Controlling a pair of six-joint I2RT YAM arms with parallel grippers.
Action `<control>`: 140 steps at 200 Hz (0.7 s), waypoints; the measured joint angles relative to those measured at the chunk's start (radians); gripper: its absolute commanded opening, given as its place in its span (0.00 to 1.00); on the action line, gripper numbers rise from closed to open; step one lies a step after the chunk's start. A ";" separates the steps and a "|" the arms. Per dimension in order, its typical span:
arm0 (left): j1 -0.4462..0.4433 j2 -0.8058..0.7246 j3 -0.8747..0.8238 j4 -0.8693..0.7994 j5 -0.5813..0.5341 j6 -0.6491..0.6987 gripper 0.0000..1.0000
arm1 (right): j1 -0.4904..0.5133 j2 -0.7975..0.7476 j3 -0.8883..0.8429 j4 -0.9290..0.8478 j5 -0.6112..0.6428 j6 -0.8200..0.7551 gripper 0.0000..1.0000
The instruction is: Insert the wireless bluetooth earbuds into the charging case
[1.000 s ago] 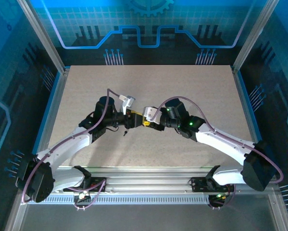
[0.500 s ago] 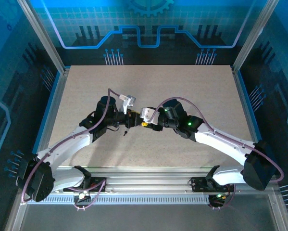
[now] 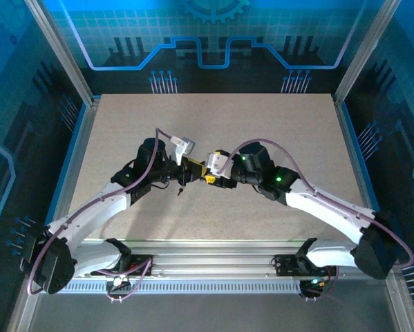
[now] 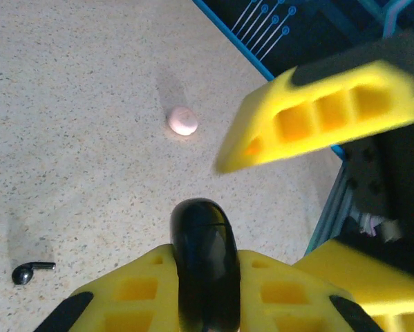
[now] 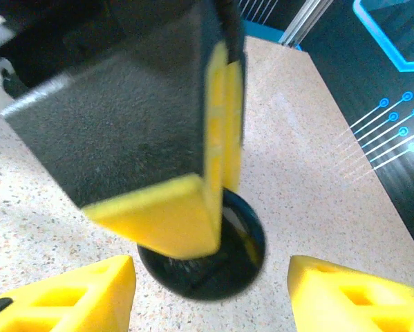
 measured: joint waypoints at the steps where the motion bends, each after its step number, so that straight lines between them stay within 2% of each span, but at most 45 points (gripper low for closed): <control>1: 0.000 0.000 0.001 -0.003 0.000 0.005 0.13 | -0.005 -0.007 -0.002 -0.002 -0.007 0.004 0.60; 29: 0.000 0.000 0.030 -0.050 0.028 0.079 0.13 | -0.137 -0.108 -0.006 -0.075 -0.181 0.040 0.57; 53: 0.000 -0.006 0.035 -0.053 0.095 0.142 0.13 | -0.232 -0.106 0.027 -0.186 -0.338 0.044 0.57; 90: 0.000 -0.048 0.035 -0.051 0.201 0.242 0.13 | -0.241 -0.027 0.117 -0.361 -0.490 -0.009 0.55; 140: 0.000 -0.077 0.027 -0.029 0.288 0.318 0.13 | -0.234 0.060 0.214 -0.471 -0.602 -0.067 0.51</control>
